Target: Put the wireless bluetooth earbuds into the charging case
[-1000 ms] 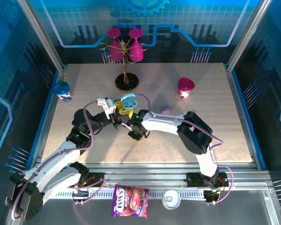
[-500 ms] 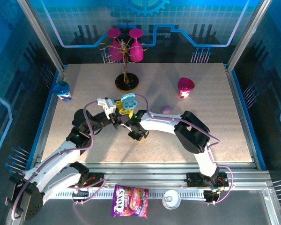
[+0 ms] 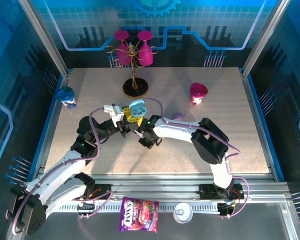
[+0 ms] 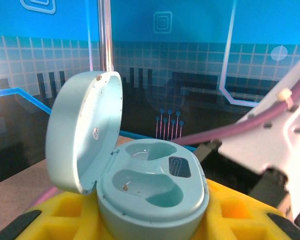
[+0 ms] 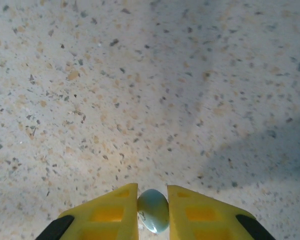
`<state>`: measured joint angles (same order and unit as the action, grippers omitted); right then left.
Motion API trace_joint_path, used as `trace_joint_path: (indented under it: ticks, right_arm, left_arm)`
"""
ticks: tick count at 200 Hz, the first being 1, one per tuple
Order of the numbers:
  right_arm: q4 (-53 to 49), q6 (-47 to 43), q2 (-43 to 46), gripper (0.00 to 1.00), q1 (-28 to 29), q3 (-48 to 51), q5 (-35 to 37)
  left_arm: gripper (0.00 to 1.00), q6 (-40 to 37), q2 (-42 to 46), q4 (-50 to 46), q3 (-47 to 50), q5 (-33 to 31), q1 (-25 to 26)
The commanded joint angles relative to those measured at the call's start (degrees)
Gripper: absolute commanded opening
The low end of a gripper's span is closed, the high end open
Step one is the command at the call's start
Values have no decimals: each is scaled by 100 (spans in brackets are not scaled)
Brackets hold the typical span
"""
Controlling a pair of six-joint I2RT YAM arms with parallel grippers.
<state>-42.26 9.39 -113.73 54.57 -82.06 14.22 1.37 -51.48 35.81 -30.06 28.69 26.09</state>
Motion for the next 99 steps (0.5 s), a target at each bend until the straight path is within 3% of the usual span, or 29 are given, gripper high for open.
trace_joint_path:
  ticks: [1,99]
  right_arm:
    - [155,353,505,19,-270,250,-416]
    - [1940,2209,1894,17,-2013,2562,-2321]
  left_arm:
    - [33,24,35,143,-52,-56,-16]
    - [33,151,-246,317,-35,19,-20]
